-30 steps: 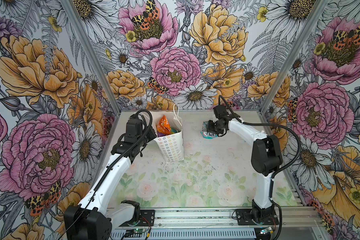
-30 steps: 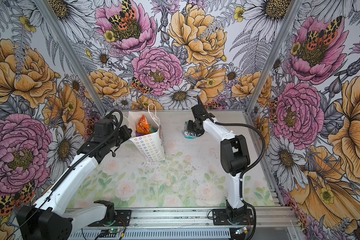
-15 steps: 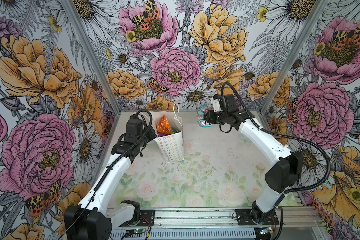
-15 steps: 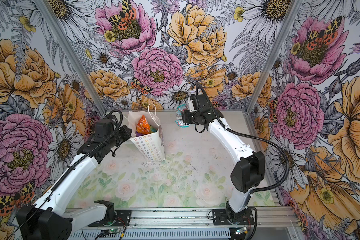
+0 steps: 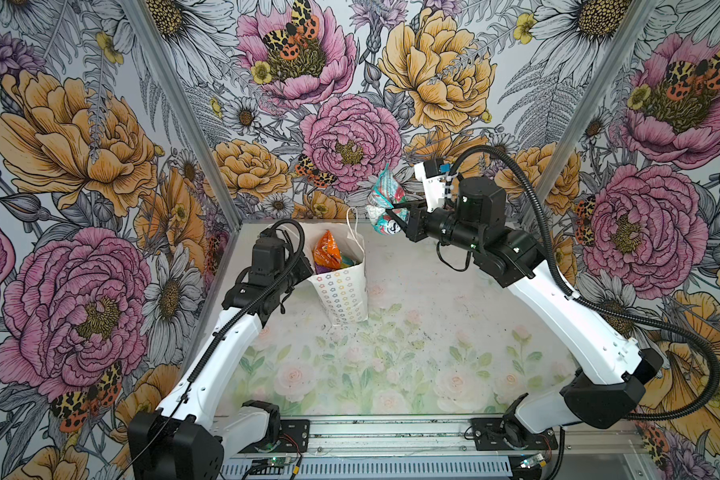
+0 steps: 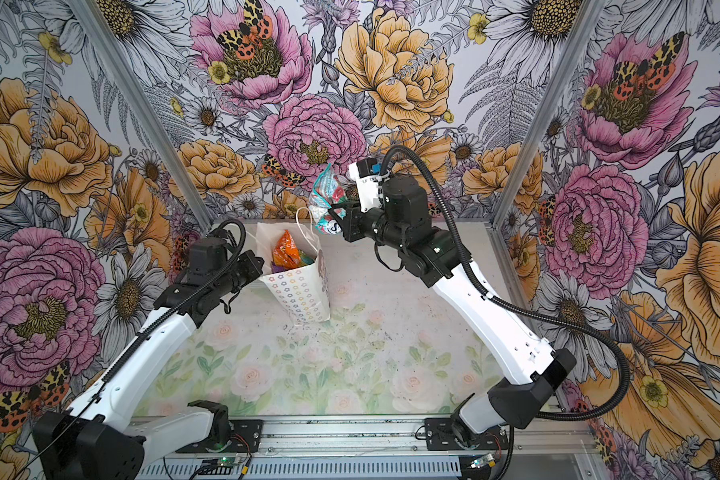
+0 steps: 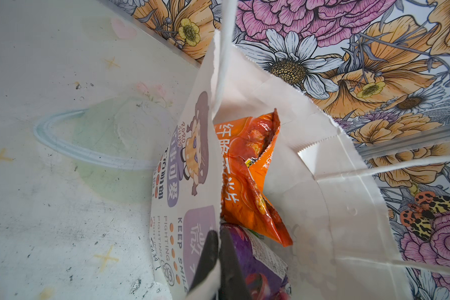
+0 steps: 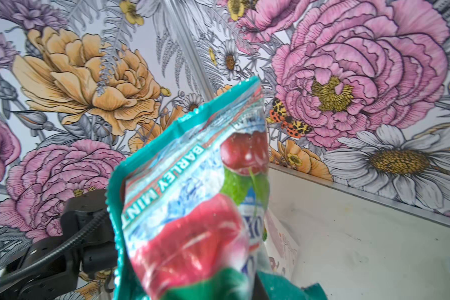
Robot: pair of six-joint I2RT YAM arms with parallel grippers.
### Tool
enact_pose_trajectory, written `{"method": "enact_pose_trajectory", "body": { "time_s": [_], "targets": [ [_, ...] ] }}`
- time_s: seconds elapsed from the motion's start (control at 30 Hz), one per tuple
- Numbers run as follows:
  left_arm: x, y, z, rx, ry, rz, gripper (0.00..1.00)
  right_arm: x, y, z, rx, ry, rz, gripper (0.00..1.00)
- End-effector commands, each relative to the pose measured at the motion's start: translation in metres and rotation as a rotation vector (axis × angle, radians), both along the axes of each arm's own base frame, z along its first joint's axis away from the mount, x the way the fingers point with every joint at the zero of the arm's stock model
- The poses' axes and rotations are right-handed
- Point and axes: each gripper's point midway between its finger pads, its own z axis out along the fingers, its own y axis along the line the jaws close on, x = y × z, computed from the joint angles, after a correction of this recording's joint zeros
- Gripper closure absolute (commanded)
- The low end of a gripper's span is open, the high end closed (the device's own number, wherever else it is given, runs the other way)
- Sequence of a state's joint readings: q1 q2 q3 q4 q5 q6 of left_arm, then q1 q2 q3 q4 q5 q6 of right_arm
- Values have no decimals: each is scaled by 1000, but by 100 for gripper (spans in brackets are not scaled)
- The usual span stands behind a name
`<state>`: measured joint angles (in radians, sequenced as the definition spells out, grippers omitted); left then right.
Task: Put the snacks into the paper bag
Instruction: 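Lift the teal packet with the right gripper and carry it over the bag, then lower the teal packet into the bag and open the right gripper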
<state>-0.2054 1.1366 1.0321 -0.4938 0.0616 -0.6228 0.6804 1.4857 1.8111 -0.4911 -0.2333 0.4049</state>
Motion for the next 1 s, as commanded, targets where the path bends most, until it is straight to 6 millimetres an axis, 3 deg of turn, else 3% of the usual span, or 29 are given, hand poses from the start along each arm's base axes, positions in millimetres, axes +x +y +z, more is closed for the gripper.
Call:
{"method": "enact_pose_trajectory", "body": {
  "time_s": [0.0, 0.13, 0.3, 0.5, 0.67, 0.97],
  "targets": [
    [-4, 2, 14, -19, -53, 4, 100, -20, 12, 46, 81, -134, 52, 89],
    [-5, 2, 16, -20, -60, 4, 100, -30, 34, 48, 83, -146, 95, 91],
    [-6, 3, 16, -22, -60, 8, 100, -43, 76, 37, 73, -126, 176, 93],
    [-5, 1, 12, -25, -51, 4, 100, -25, 114, 15, 36, -109, 167, 95],
    [-5, 1, 10, -21, -50, 6, 100, -5, 127, 5, 19, -104, 128, 97],
    [-6, 3, 8, -18, -46, 9, 100, 16, 131, -14, -17, -93, 67, 96]
  ]
}}
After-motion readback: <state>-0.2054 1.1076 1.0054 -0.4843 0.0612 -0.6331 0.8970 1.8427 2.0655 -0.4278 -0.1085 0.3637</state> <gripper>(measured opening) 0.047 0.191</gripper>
